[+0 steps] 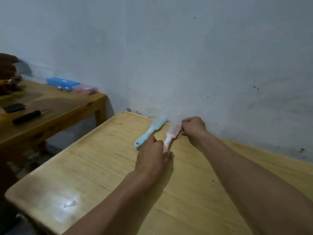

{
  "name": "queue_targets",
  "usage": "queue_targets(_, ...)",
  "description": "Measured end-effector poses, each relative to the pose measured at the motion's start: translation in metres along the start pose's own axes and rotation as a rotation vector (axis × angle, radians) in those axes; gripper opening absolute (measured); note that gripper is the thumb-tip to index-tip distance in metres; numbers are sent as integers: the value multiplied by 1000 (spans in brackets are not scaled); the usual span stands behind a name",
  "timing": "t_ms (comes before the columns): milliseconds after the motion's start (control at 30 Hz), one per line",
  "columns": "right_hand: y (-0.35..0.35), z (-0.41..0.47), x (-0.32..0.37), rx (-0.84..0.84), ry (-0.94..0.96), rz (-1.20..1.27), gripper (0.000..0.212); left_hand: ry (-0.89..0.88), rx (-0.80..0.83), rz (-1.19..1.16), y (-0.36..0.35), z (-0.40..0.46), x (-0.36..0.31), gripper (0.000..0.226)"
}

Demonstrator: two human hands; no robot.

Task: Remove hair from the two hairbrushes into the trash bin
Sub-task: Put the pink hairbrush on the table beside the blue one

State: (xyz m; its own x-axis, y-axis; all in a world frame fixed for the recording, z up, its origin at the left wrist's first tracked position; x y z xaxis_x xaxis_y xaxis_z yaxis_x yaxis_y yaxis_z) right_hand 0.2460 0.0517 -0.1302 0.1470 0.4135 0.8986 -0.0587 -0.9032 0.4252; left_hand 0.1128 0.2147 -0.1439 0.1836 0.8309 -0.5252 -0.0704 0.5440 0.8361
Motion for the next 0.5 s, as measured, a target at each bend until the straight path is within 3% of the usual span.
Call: queue_targets(500,2,24,-4,-18,-12,-66,29,-6,-58,-31,-7,17,-1,30)
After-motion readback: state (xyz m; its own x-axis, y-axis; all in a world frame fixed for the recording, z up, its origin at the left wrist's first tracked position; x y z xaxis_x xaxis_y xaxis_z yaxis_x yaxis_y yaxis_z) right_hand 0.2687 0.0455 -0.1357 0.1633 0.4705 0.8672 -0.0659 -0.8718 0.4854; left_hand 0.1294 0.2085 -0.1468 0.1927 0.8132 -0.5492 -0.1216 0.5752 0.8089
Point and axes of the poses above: each hand's wrist, its own z-axis towards the middle knuckle, its own y-axis out of the back of the hand, x = y × z, the point moved 3 cm from there along z, towards the middle knuckle, and after that the axes turned 11 degrees about x, right-handed, at the moved point
